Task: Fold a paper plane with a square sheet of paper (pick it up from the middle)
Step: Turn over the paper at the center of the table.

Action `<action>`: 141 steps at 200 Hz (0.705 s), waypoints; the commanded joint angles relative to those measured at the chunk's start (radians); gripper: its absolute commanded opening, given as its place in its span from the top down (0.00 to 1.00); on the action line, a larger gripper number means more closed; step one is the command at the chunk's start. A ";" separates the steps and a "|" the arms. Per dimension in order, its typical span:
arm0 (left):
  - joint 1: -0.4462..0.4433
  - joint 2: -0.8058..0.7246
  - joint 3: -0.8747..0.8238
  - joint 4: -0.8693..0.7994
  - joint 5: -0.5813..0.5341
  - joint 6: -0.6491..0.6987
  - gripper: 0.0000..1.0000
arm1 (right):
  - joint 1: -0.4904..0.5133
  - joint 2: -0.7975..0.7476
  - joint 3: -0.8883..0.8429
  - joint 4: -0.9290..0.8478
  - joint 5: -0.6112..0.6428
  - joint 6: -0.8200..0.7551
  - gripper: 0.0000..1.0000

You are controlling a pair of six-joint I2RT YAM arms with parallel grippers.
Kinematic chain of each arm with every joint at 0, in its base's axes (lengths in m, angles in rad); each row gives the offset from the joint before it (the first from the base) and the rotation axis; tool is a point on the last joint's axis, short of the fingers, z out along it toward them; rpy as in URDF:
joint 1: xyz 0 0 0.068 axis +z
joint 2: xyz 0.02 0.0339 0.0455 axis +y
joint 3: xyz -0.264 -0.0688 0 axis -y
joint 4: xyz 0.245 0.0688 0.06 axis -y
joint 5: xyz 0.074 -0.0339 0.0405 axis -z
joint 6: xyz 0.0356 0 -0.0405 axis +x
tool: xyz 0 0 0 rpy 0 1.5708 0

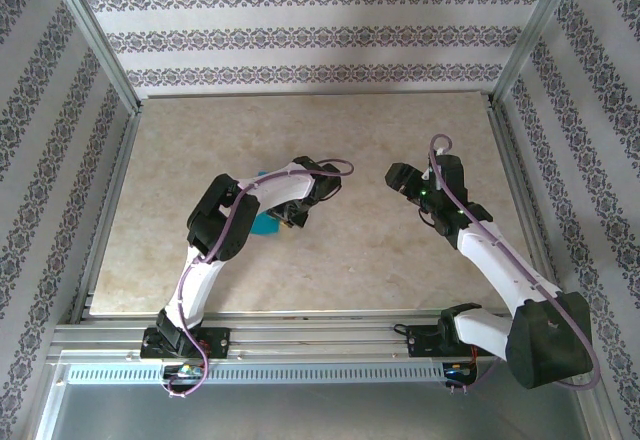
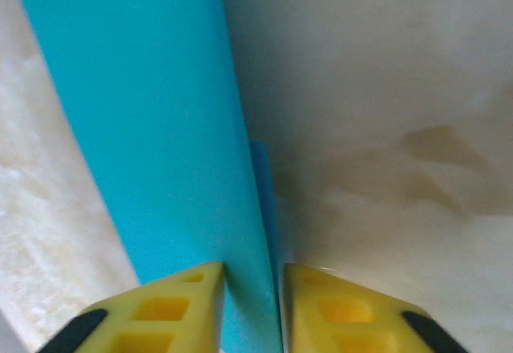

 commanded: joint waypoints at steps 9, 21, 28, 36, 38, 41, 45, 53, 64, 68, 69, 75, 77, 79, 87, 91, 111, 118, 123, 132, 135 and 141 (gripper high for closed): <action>0.013 -0.095 0.003 0.075 0.214 0.007 0.63 | -0.013 0.017 -0.005 -0.005 -0.003 0.015 0.24; 0.034 -0.163 -0.024 0.120 0.294 0.007 0.57 | -0.009 0.036 0.003 -0.005 -0.029 0.012 0.24; 0.049 -0.204 -0.049 0.143 0.335 0.004 0.53 | -0.001 0.051 0.010 -0.006 -0.041 0.010 0.24; 0.069 -0.259 -0.075 0.175 0.370 0.000 0.50 | 0.010 0.069 0.018 -0.006 -0.052 0.007 0.24; 0.076 -0.272 -0.086 0.183 0.378 -0.001 0.49 | 0.015 0.075 0.021 -0.005 -0.054 0.007 0.24; 0.084 -0.290 -0.098 0.195 0.391 -0.002 0.48 | 0.022 0.084 0.026 -0.006 -0.058 0.006 0.24; 0.097 -0.317 -0.116 0.211 0.406 -0.007 0.46 | 0.032 0.096 0.031 -0.007 -0.060 0.006 0.24; 0.126 -0.372 -0.158 0.249 0.431 -0.019 0.44 | 0.059 0.123 0.047 -0.009 -0.062 0.006 0.24; 0.173 -0.442 -0.227 0.304 0.464 -0.040 0.41 | 0.106 0.167 0.072 -0.009 -0.064 0.006 0.26; 0.192 -0.471 -0.255 0.329 0.475 -0.050 0.39 | 0.127 0.184 0.084 -0.009 -0.063 0.006 0.26; 0.198 -0.477 -0.262 0.335 0.477 -0.052 0.39 | 0.132 0.189 0.087 -0.009 -0.063 0.006 0.26; 0.225 -0.516 -0.307 0.369 0.490 -0.068 0.37 | 0.166 0.215 0.106 -0.009 -0.060 0.007 0.28; 0.238 -0.529 -0.320 0.380 0.493 -0.073 0.36 | 0.176 0.226 0.112 -0.009 -0.061 0.008 0.28; 0.248 -0.541 -0.336 0.387 0.496 -0.079 0.35 | 0.187 0.237 0.119 -0.009 -0.060 0.009 0.29; 0.290 -0.589 -0.394 0.430 0.510 -0.102 0.32 | 0.232 0.280 0.148 -0.008 -0.064 0.013 0.31; 0.313 -0.612 -0.423 0.449 0.518 -0.116 0.30 | 0.255 0.304 0.163 -0.005 -0.067 0.015 0.33; 0.421 -0.724 -0.570 0.547 0.567 -0.175 0.21 | 0.357 0.417 0.246 0.003 -0.085 0.026 0.43; 0.458 -0.761 -0.617 0.580 0.582 -0.196 0.17 | 0.386 0.457 0.272 0.007 -0.098 0.029 0.47; 0.482 -0.785 -0.650 0.601 0.593 -0.208 0.15 | 0.406 0.485 0.294 0.009 -0.106 0.030 0.49; 0.523 -0.828 -0.701 0.633 0.607 -0.226 0.10 | 0.436 0.535 0.340 0.011 -0.121 0.036 0.53; 0.536 -0.842 -0.718 0.645 0.612 -0.230 0.08 | 0.446 0.551 0.351 0.013 -0.126 0.036 0.54; 0.561 -0.869 -0.749 0.667 0.624 -0.237 0.05 | 0.464 0.581 0.376 0.015 -0.139 0.037 0.55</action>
